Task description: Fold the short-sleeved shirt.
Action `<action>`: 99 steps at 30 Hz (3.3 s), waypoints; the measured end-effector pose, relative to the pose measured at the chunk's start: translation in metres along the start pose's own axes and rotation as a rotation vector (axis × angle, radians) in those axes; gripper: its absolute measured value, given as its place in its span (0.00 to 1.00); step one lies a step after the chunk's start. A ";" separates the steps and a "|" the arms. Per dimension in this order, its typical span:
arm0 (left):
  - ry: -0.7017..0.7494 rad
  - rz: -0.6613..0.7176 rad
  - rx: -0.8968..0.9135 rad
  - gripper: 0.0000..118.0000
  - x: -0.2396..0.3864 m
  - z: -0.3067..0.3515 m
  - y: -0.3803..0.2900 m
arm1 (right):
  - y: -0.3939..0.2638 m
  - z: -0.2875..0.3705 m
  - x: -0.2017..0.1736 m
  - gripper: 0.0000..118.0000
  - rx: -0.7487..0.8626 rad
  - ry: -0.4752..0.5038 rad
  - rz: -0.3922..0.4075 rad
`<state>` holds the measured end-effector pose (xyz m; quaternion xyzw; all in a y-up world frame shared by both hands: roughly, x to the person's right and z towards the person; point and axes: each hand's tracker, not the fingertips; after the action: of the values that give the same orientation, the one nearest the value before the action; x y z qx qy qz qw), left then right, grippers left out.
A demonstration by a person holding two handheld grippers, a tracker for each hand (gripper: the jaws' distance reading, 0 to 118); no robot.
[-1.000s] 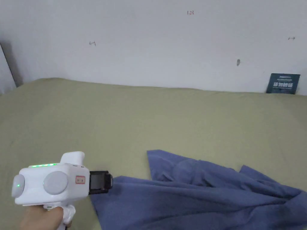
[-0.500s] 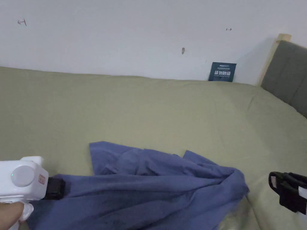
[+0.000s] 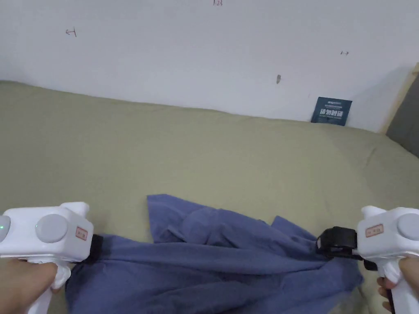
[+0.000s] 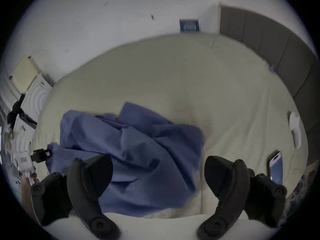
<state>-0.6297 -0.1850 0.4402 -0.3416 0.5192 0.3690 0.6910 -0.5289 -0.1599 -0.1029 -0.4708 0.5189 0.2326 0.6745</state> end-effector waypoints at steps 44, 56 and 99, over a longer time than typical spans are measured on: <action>0.015 -0.138 0.619 0.03 -0.002 0.224 0.197 | 0.164 0.182 -0.112 0.02 0.735 0.168 0.137; 0.009 -0.086 0.685 0.03 0.007 0.192 0.235 | 0.198 0.145 -0.118 0.02 0.765 0.141 0.101; -0.110 0.233 0.438 0.91 -0.030 0.112 -0.169 | -0.166 0.079 -0.003 0.86 0.572 0.166 -0.024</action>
<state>-0.4369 -0.1769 0.5099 -0.1014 0.5843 0.3428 0.7285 -0.3589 -0.1649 -0.0334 -0.2849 0.6111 0.0297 0.7379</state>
